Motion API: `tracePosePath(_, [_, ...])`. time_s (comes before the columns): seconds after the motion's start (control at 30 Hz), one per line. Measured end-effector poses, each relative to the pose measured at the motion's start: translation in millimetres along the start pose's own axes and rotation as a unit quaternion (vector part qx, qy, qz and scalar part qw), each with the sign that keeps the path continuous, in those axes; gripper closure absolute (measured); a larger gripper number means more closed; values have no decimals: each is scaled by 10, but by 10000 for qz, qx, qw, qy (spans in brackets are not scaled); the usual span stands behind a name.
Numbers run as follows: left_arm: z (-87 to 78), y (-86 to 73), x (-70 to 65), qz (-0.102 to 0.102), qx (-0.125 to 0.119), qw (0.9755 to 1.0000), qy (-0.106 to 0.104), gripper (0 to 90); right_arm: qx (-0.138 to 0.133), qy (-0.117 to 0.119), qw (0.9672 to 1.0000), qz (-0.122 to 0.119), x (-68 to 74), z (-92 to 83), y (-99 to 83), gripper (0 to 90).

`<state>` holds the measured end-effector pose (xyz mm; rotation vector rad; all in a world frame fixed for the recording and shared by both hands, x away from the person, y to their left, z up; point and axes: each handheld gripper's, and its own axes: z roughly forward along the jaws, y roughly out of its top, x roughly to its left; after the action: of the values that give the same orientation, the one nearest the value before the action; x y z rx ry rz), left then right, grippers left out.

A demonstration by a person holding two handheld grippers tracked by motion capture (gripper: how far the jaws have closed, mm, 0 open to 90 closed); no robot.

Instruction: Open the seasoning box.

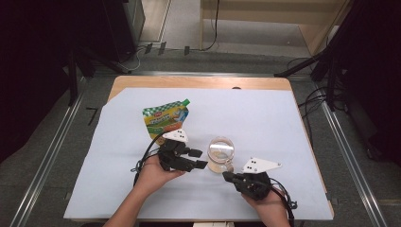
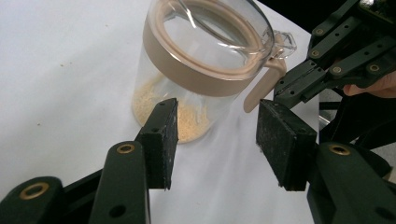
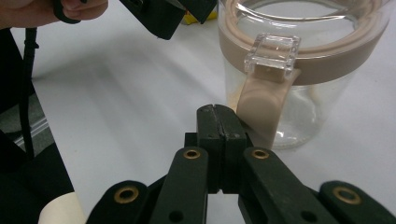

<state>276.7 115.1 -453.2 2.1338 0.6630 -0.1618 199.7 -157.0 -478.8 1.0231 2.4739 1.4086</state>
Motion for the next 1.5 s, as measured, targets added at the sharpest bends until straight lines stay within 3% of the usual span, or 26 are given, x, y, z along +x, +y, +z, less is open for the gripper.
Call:
tracePosePath(0.6, [-11,-5,20,-46,-9,10000,-15,483,26,3,10000,-11,-38,-6,-1,900])
tracePosePath(1.13, [16,35,56,-151,0,9998,-124,486,-4,-283,9992,299,-275,-132,-37,900])
tracePosePath(1.5, [31,46,51,-106,21,9999,-129,485,-38,-455,9975,531,-580,-188,-27,900])
